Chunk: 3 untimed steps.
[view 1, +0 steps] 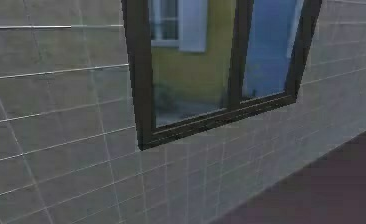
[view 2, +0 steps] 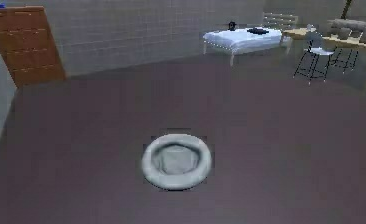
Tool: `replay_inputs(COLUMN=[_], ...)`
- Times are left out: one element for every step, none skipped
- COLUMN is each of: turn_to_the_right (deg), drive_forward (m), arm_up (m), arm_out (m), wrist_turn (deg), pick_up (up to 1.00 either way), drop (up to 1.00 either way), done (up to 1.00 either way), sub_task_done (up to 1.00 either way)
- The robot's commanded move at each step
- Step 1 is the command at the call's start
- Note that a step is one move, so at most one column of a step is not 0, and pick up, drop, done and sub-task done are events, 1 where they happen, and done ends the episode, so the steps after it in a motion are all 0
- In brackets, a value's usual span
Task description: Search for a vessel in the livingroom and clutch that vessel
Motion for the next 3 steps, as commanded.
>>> replay_inputs(turn_to_the_right=[45.0,45.0,45.0], drive_forward=[0.0,0.0,0.0], arm_up=[0.0,0.0,0.0], arm_out=[0.0,0.0,0.0], wrist_turn=[0.0,0.0,0.0], pick_up=[0.0,0.0,0.0], drop=[0.0,0.0,0.0], done=[0.0,0.0,0.0], sub_task_done=[0.0,0.0,0.0])
